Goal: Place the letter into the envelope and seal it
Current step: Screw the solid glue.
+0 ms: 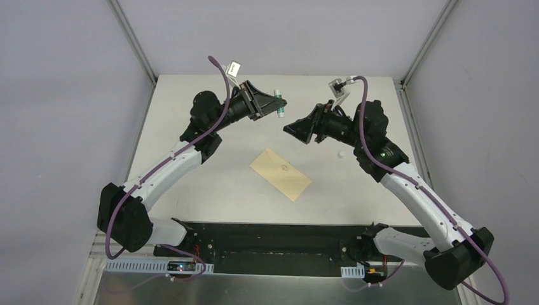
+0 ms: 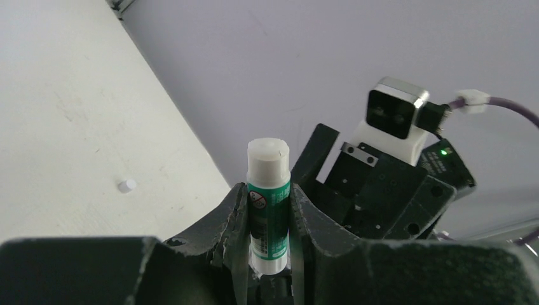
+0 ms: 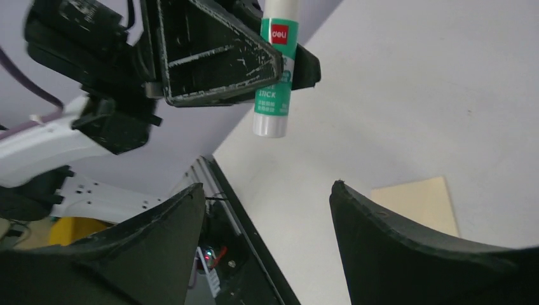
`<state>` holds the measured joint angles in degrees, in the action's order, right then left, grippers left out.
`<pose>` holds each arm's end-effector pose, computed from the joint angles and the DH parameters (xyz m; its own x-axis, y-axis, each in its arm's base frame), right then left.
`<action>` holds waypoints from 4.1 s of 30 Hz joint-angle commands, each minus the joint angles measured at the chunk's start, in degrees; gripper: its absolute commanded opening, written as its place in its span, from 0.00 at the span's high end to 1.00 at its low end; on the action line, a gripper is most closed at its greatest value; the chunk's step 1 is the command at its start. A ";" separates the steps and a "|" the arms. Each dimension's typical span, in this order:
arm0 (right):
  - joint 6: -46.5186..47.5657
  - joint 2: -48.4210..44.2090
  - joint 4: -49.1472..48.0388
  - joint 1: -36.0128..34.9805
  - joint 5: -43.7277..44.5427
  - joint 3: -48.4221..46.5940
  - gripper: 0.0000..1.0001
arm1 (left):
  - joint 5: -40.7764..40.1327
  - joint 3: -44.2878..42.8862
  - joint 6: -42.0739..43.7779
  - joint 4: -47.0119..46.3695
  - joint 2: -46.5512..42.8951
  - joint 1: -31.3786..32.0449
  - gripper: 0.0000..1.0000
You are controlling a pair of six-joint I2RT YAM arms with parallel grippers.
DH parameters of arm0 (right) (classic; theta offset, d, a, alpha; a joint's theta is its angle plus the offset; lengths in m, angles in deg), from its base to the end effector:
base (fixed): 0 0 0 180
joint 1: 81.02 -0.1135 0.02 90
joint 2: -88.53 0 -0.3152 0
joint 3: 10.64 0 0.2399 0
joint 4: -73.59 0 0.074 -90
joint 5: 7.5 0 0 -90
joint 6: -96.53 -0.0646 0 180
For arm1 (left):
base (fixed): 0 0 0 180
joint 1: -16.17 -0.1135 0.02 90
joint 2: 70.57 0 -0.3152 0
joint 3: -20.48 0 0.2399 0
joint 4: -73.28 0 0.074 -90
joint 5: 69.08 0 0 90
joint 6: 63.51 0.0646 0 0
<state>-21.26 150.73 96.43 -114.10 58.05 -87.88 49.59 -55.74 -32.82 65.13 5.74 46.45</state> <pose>0.1834 0.1514 0.4365 -0.4925 0.1857 -0.8503 -0.6905 0.5113 0.5116 0.2561 -0.1854 0.4377 -0.6714 -0.4817 -0.5632 0.5393 0.2037 -0.8171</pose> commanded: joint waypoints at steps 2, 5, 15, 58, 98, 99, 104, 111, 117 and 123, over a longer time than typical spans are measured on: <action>-14.62 0.77 -20.35 2.51 -12.49 2.93 0.26 | 3.07 0.78 -4.65 -13.20 -0.58 -0.22 1.00; -18.67 1.69 -25.49 2.73 -10.19 4.79 0.29 | 3.69 0.93 -6.69 -16.59 0.31 -0.22 1.00; -29.78 5.46 -41.16 2.62 -7.60 8.00 0.41 | 3.54 1.18 -8.17 -18.29 1.11 -0.22 1.00; -22.25 6.44 -27.35 1.26 -6.71 1.86 0.94 | 4.55 0.65 -5.30 -11.79 0.77 -0.14 0.71; -12.31 6.52 -8.86 -2.27 2.18 -4.65 0.73 | 0.64 1.26 -4.77 -7.53 -0.11 -0.05 1.00; -11.92 6.43 -8.35 -2.45 3.32 -4.83 0.76 | 0.68 1.22 -4.74 -7.40 -0.11 -0.05 1.00; -6.35 6.80 2.91 -6.49 12.46 -9.40 0.85 | 0.04 1.27 -3.38 -5.18 -0.82 -0.05 1.00; 9.18 11.23 17.05 -21.39 49.24 -18.77 0.91 | -2.08 -0.06 -0.84 1.05 -1.74 1.03 1.00; 17.68 17.83 20.53 -29.85 70.46 -24.80 0.92 | -2.86 -1.16 -0.33 4.09 -1.35 1.71 1.00; 25.58 23.33 19.15 -34.15 84.43 -27.20 0.91 | -3.26 -1.60 -0.28 5.49 -1.25 1.89 1.00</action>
<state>-3.73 171.73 117.18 -146.07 129.35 -111.93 46.51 -54.63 -33.93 70.14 5.18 47.00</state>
